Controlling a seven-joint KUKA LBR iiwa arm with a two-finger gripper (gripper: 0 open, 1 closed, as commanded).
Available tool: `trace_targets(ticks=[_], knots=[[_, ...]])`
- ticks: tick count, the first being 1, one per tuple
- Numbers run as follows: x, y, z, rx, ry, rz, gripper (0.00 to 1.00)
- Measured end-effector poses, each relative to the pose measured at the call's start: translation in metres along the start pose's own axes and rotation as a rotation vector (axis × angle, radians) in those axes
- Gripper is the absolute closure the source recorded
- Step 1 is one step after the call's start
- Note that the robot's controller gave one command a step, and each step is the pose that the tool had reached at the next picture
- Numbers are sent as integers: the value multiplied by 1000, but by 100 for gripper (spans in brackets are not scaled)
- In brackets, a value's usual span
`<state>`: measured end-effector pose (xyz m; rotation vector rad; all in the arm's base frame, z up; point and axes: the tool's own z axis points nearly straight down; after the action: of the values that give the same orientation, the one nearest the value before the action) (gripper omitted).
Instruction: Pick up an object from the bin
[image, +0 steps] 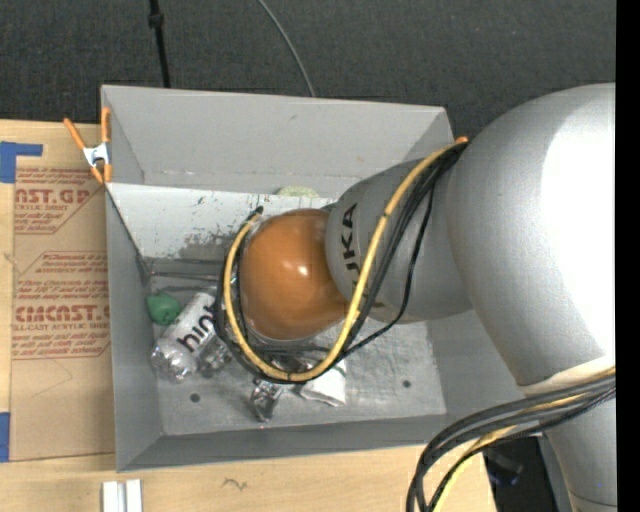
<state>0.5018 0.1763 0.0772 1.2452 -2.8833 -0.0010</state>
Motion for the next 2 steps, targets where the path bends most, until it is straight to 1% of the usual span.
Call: trace_targets(ticks=[1,2], knots=[[-28,23,-20,-2,2,-122,0],[-41,5,-65,-4,-2,-147,0]])
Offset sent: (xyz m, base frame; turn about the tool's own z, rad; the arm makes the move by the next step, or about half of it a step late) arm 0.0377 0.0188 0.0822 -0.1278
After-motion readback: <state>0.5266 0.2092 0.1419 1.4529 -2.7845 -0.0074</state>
